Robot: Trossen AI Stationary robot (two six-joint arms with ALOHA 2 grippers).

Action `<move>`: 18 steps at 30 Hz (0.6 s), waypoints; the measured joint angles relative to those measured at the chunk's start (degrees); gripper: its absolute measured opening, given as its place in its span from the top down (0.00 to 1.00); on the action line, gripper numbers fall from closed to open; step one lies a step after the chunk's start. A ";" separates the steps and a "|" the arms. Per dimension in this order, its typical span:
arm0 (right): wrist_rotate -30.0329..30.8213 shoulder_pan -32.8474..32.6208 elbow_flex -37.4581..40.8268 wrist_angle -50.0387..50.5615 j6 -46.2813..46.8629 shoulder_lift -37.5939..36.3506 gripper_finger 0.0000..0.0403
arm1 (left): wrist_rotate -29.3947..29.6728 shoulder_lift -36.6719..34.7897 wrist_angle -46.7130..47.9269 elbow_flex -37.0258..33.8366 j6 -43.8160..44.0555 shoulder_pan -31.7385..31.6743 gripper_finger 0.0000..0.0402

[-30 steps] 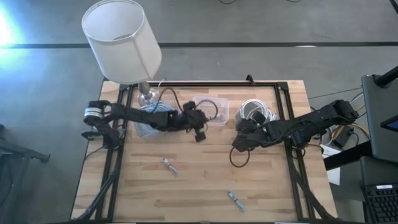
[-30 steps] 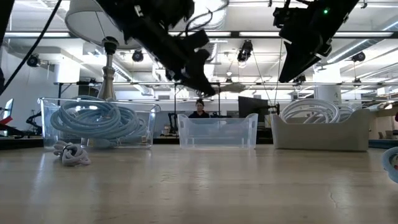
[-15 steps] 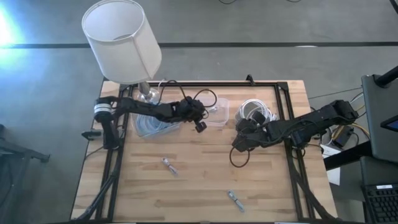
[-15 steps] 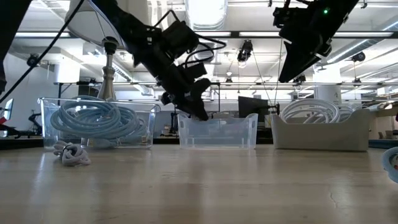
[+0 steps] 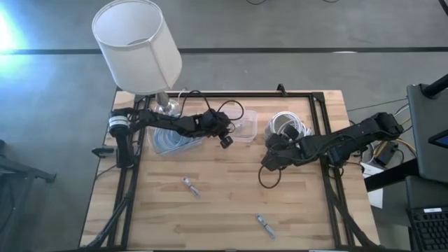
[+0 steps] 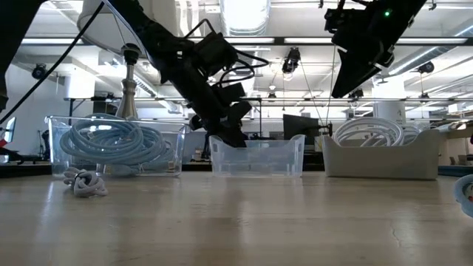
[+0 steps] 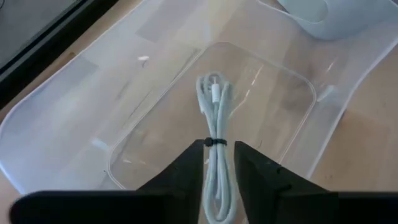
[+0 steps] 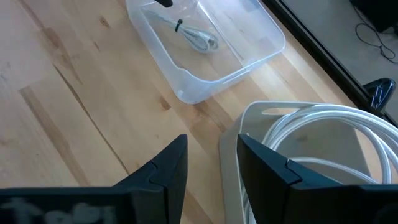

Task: Pick & Place USB Port
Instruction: Put the white charger cable into the right transparent bin, then put the left blue charger cable into the right transparent bin

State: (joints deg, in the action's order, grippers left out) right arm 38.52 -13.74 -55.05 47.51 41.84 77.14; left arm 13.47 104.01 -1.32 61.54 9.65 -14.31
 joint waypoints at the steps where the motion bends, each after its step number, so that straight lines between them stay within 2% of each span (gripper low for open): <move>1: 0.00 0.00 0.00 0.00 -0.02 0.00 0.66 | 0.00 0.00 0.01 0.05 -0.33 0.02 0.75; 8: 0.00 0.00 0.00 -0.02 -0.02 0.00 0.65 | -0.18 -0.60 0.34 1.73 -5.75 0.74 0.63; 15: 0.00 0.00 0.00 -0.11 0.11 0.00 0.68 | -1.06 -6.41 1.50 3.80 -12.26 5.21 0.62; 18: 0.02 0.00 0.04 -0.14 0.13 -0.02 0.68 | -3.17 -10.01 4.49 3.80 -14.29 7.93 0.63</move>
State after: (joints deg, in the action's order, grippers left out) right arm 38.54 -13.74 -55.01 47.36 41.98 77.12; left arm 10.31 93.99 3.16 65.34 -4.64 -6.38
